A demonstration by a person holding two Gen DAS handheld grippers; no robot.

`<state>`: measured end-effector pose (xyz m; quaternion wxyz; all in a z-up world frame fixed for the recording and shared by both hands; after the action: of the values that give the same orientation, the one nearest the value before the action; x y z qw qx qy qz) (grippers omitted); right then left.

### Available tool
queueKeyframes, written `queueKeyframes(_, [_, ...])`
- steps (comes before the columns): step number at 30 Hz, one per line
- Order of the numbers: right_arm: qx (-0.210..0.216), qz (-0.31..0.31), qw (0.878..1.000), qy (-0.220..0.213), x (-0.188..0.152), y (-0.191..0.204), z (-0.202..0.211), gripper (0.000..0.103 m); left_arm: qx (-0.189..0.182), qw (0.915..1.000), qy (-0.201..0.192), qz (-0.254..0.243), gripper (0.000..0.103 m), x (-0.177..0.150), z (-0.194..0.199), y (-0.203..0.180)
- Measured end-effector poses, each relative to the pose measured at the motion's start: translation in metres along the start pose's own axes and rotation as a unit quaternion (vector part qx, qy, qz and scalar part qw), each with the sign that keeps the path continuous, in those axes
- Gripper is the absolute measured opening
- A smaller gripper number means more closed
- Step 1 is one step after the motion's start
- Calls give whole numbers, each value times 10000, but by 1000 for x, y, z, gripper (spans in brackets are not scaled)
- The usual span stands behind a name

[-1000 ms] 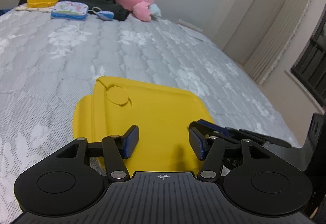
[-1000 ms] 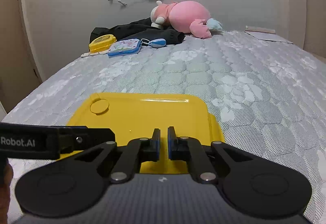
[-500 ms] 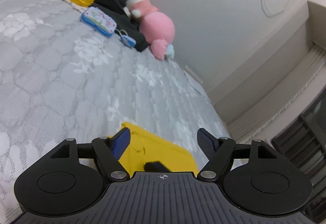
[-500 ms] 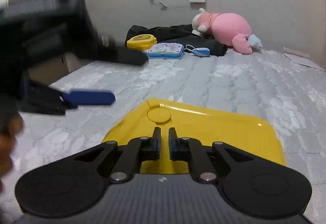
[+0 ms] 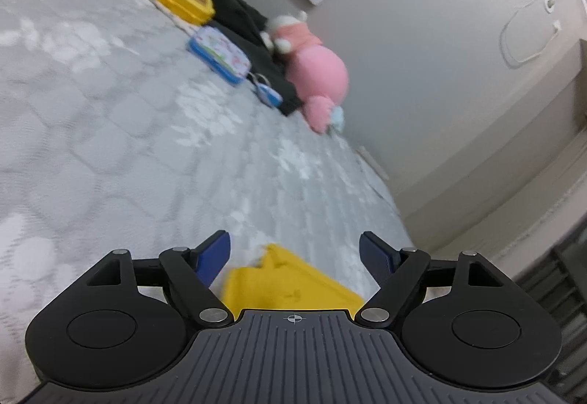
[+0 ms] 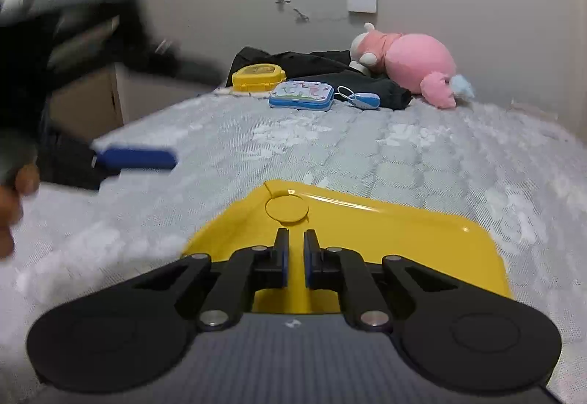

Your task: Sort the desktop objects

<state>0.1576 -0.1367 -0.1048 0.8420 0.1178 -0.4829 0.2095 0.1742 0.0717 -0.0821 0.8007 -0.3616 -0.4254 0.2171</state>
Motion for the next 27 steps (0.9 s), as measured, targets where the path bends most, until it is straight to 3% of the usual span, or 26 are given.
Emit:
queueKeyframes(4, [-70,-517,9986,-52,4,-23,22,20,256,9990,-268,-237,90,-7,26,-6])
queueKeyframes(6, [-205,-752,9968,-173,7,-35,44,32,324,9983,-308,-379,93,-15,39,-13])
queueKeyframes(7, [-314,-831,9958,-198,7,-38,55,43,376,9978,-302,-454,93,-21,46,-17])
queueKeyframes(8, [-420,-882,9950,-214,6,-41,67,48,459,9973,-207,-541,93,-29,51,-21])
queueKeyframes(10, [-518,-978,9938,-118,-1,-41,86,49,564,9959,48,-711,94,-44,54,-28])
queueKeyframes(13, [-562,-1086,9924,138,-16,-35,107,54,749,9884,380,-1265,94,-70,53,-42])
queueKeyframes(15, [-581,-1042,9925,267,-22,-26,119,62,869,9785,478,-1807,96,-91,54,-53])
queueKeyframes(16, [-607,-1020,9924,311,-23,-22,125,71,935,9729,537,-2047,98,-99,54,-57])
queueKeyframes(17, [-721,-1033,9913,372,-25,-19,130,73,979,9684,563,-2223,99,-107,55,-60])
queueKeyframes(19, [-1046,-1185,9855,623,-32,-17,138,79,1105,9654,631,-2278,103,-116,58,-61])
queueKeyframes(22, [-1189,-1744,9714,1086,-46,-26,144,94,1322,9664,701,-2089,103,-121,64,-57])
queueKeyframes(24, [-1193,-2037,9638,1236,-53,-30,149,97,1606,9626,693,-2069,103,-125,68,-57])
queueKeyframes(27, [-1457,-1837,9643,1228,-53,-29,155,99,1731,9586,554,-2192,103,-125,72,-60])
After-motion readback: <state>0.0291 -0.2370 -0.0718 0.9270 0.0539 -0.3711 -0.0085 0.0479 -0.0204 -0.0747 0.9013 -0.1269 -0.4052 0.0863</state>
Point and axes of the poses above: each gripper's, at about its wrist camera, not at the fingertips, and z roughly against the way its jaws point, y to its left, x to its top, the point moved 3 cm from there along -z, roughly the way its jaws point, and after that the axes turned 5 degrees about z, right-handed, at the moved point
